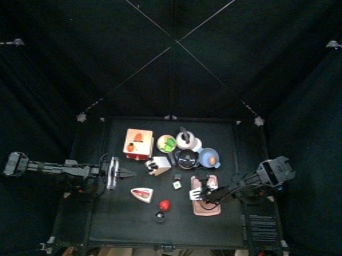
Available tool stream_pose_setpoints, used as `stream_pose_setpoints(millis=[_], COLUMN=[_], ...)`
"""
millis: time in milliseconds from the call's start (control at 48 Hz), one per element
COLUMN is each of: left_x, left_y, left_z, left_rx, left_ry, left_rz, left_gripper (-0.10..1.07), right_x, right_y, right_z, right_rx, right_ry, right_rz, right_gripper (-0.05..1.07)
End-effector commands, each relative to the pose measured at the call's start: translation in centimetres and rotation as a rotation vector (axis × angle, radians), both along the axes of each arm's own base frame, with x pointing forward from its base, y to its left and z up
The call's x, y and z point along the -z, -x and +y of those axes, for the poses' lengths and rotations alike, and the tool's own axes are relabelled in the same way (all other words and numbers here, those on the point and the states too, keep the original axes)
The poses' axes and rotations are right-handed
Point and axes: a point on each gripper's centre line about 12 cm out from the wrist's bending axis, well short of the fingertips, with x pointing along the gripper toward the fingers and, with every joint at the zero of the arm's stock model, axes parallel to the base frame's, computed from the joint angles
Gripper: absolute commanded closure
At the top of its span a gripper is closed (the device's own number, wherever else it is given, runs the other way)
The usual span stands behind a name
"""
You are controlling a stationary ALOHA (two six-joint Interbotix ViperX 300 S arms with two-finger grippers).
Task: Place green sushi piece left of plate
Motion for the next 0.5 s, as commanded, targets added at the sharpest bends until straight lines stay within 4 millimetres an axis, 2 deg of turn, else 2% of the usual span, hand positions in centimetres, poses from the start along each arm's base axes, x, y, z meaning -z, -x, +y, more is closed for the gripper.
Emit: stream_pose_setpoints(millis=[0,208,479], left_x=[-0.4,-0.2,-0.2], left_y=[-0.2,-0.1,-0.1], left_z=[0.1,0.1,0.1], left_rx=[-0.005,-0.009,-0.009], left_ry=[0.008,0.016,0.016], left_rz=[-0.009,-0.006,-0.006], left_gripper=[0.97,0.98,0.98], right_x=[-2.4,-3.6,-2.2], right_y=[-1.4,-4.5,-6.7], right_z=[0.2,0.6,0.8], right_rx=[-0.026,-0.129,-0.178], right_ry=[0.002,0.049,0.053], right_rz=[-0.087,-0.2,-0.225], right_gripper=[0.34,0.34,0.33])
